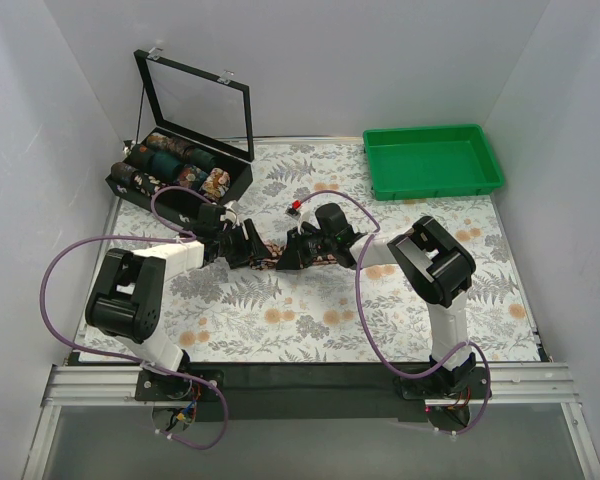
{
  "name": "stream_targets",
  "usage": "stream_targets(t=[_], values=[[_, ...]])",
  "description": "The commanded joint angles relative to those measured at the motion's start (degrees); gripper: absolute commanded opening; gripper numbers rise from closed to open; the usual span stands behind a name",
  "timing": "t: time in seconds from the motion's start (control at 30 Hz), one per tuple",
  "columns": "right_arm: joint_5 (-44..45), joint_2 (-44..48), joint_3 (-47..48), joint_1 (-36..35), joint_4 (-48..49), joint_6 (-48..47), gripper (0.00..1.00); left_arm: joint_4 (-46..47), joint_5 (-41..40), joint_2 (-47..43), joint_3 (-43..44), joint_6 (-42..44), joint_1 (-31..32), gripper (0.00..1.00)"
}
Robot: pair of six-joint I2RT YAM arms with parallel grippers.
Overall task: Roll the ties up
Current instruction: Roll the tie
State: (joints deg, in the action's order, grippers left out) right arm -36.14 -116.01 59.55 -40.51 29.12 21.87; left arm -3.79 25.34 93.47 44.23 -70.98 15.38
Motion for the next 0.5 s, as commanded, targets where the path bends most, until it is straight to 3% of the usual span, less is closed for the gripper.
stream_targets(t=[0.0,0.23,0.47], values=[[0.2,0.3,1.5,0.0,2.5,-0.9,0.19,-0.1,-0.9,-0.1,-1.0,-0.6,-0.2,0.53],[2.1,4.6,-2.1,0.3,2.5,-1.2,0.23,-2.4,-2.8,0.0,-0.5,-2.1,-0.2,0.36],[7.8,15.4,-10.9,5.1,0.1,-2.0,0.42,-6.3,-4.9,-3.3,-0.5,-3.0,-0.2,0.28]])
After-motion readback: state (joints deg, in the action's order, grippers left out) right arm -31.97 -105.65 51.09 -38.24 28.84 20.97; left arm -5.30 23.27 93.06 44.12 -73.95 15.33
